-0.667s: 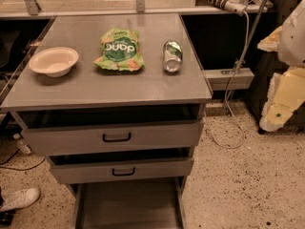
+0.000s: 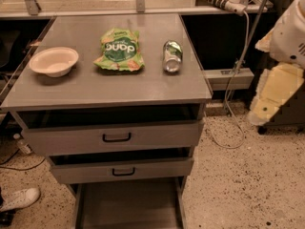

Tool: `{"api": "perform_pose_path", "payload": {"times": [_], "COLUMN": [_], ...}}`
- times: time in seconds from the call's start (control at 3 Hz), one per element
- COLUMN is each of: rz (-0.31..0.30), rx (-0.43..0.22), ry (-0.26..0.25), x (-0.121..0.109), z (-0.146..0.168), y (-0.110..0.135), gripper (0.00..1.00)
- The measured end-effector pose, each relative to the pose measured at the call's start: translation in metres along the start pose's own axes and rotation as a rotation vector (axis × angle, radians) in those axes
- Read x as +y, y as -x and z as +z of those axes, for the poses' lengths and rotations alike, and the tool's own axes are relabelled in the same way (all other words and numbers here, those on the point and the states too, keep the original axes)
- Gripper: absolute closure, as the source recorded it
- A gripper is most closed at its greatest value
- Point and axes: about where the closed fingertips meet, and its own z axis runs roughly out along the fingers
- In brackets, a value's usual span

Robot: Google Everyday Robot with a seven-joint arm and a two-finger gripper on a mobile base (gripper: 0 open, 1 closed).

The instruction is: Place green can into bottom drawer

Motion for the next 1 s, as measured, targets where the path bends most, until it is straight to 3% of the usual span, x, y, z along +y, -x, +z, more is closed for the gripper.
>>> {"api": "perform_pose_path", "payload": {"times": [0.33,0.67,1.0], "rz": [0.104,0.119,0.11], "rx": [0.028,0.035,0.03], "ry": [0.008,0.046,0.049], "x": [-0.02,-0.028,-0.027], "z": [0.017,0.019,0.017], "y": [0.029,0.06,0.065], "gripper": [0.0,0.0,0.0]}}
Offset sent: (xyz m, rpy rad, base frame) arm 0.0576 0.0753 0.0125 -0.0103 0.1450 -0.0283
